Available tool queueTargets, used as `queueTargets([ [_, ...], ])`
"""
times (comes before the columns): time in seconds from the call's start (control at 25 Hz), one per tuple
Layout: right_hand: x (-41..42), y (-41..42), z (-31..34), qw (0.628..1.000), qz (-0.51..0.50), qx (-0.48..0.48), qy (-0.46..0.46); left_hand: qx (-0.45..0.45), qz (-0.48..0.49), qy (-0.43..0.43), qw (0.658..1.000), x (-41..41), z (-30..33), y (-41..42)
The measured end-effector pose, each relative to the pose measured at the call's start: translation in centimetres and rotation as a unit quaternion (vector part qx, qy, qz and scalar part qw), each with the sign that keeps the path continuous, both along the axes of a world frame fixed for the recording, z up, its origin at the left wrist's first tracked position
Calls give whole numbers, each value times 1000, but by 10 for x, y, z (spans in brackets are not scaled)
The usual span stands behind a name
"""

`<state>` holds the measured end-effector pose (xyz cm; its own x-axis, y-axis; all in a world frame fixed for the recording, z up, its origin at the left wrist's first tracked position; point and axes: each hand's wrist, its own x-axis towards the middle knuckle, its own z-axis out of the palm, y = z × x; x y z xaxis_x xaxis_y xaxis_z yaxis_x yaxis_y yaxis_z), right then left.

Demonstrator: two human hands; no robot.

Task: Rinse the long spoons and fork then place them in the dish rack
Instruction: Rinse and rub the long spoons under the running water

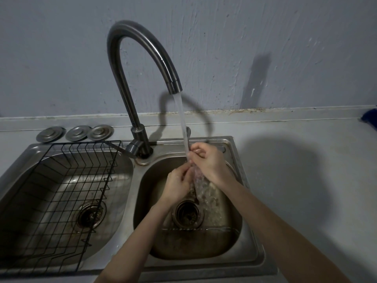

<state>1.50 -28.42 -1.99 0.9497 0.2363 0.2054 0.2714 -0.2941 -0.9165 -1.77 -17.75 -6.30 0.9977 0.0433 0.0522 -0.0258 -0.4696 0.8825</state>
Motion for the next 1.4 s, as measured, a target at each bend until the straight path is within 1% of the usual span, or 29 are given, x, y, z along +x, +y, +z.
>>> queueTargets([
  [0.12, 5, -1, 6, 999, -18, 17, -35, 15, -24, 17, 999, -4, -6, 3],
  [0.2, 9, -4, 2, 999, -23, 10, -24, 2, -29, 39, 999, -9, -10, 5],
  [0.36, 13, -9, -32, 993, -25, 0, 115, -27, -18, 91, 995, -17, -29, 7],
  [0.48, 9, -12, -68, 981, -30, -51, 182, -29, -9, 135, 990, -18, -45, 7],
  [0.68, 7, -19, -105, 948, -53, -74, 306, 19, -17, 211, 977, -22, -83, 7],
  [0.84, 3, -26, -125, 921, -73, -75, 375, 68, -14, 259, 963, -29, -111, 8],
  [1.0, -13, -22, -143, 893, -69, -54, 442, 59, 7, 275, 960, -36, -131, 1],
  [1.12, -20, -21, -160, 874, -35, -100, 475, 77, -15, 274, 958, -37, -132, -4],
  [1.28, -24, -22, -176, 873, -40, -123, 471, 111, -44, 286, 951, -38, -132, -5],
  [1.4, -29, -23, -171, 876, -53, -117, 466, 130, -62, 292, 946, -40, -129, -4],
])
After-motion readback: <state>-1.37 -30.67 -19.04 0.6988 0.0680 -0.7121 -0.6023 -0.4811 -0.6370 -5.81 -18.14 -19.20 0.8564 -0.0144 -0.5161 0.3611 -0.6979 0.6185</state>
